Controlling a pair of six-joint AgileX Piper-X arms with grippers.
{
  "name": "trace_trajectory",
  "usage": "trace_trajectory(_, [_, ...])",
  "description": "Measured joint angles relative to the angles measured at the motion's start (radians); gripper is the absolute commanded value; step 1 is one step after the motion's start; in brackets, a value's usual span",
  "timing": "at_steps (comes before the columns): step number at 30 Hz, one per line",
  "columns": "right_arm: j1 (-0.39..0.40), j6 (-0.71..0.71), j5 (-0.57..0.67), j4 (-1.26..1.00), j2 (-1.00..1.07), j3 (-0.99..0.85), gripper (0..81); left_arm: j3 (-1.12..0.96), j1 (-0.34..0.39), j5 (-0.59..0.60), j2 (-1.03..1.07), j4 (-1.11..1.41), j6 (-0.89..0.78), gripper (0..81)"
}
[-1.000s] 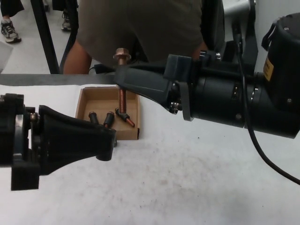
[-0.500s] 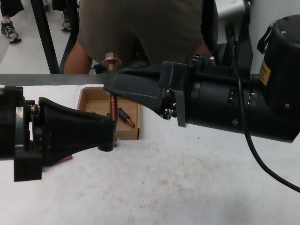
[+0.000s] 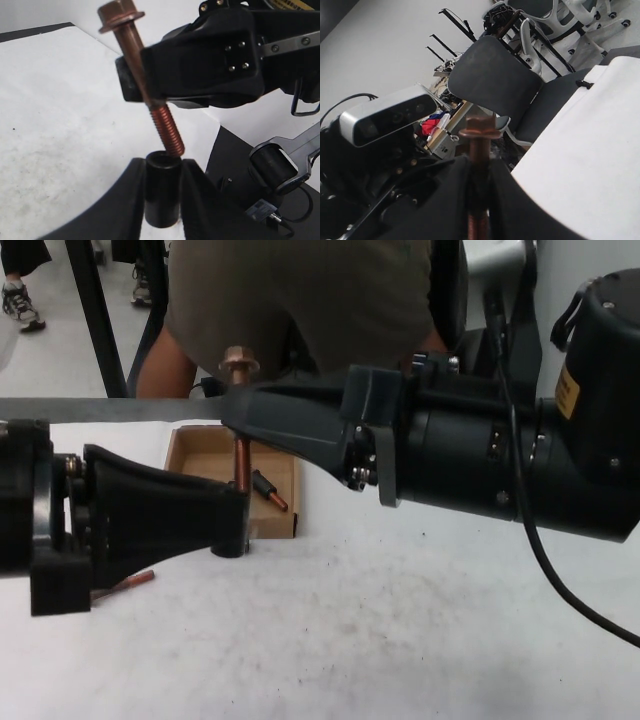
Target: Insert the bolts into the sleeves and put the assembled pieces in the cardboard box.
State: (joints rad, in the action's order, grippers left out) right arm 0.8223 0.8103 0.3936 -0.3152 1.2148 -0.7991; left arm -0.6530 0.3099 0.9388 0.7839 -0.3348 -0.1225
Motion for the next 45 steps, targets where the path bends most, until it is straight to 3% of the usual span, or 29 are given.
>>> trace_trajectory(38, [0.024, -0.049, -0.054, -0.004, 0.0, -0.001, 0.2, 0.006, 0.002, 0.001, 0.0, 0.074, -0.08, 0.8])
trace_trajectory(45, [0.026, -0.147, -0.035, -0.006, 0.0, -0.001, 0.2, 0.006, 0.002, 0.002, 0.0, 0.074, -0.08, 0.8])
